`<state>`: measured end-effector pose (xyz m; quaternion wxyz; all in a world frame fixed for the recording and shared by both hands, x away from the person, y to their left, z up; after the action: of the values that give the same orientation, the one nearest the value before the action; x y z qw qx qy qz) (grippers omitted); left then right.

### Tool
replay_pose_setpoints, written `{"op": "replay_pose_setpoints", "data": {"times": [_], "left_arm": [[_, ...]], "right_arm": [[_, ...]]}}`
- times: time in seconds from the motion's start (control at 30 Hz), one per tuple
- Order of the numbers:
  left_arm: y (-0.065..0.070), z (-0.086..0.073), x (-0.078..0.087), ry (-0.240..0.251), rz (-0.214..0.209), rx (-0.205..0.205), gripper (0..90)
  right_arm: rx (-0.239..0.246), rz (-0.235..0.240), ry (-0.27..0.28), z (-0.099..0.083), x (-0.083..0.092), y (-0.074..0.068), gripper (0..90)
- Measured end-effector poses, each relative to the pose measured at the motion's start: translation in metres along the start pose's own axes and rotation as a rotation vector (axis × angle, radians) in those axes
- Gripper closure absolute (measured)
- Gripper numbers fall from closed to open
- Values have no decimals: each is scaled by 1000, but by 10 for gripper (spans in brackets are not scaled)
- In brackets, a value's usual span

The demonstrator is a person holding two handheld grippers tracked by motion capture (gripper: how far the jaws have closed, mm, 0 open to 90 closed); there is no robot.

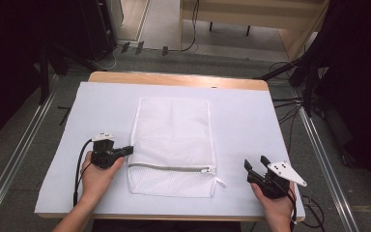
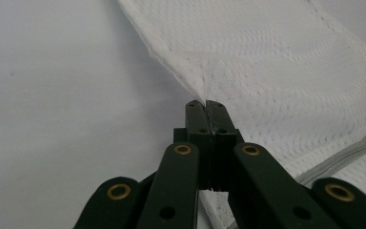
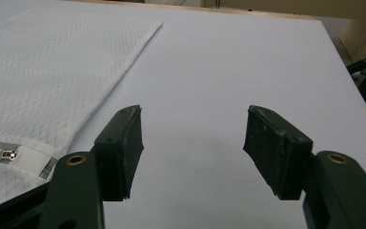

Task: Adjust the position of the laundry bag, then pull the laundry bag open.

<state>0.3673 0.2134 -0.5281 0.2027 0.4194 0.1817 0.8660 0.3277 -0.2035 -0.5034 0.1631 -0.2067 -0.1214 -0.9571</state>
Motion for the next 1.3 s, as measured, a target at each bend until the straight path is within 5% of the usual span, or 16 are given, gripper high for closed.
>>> {"op": "replay_pose_setpoints", "data": {"times": [0.23,0.27,0.3,0.33,0.4,0.53,0.7,0.73,0.93,1.3], "left_arm": [[-7,-4,5,4,1,-11,900],[-7,-3,6,27,4,-17,749],[-7,-1,9,58,14,-31,749],[-7,1,12,84,23,-49,539],[-10,3,20,121,54,-75,478],[-10,7,44,192,48,-53,322],[-10,3,66,235,20,-47,299],[-10,1,69,243,14,-39,301],[-5,-1,68,245,11,-59,315],[9,-9,55,197,-13,-132,323]], "right_arm": [[-18,31,33,5,1,-8,490],[-16,47,35,6,2,-12,510],[-16,47,35,6,2,-12,510],[-18,61,0,5,2,-18,526],[-14,67,1,5,2,-21,549],[-29,111,-1,12,3,-38,566],[-12,137,-38,14,0,-56,615],[-7,176,-44,14,0,-68,617],[-48,239,-48,19,0,-91,511],[-48,294,-132,3,-9,-104,489]]}}
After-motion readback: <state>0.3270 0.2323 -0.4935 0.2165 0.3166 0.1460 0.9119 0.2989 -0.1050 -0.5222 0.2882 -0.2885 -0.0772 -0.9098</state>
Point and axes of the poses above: each handheld gripper's, and its own axes: x roughly backward along the jaws, z roughly out of its top, y roughly to its right, the point moved 10 cm from there along -x, roughly forward along the jaws, and after that the axes turned 15 degrees about x, right-handed, at the moved point
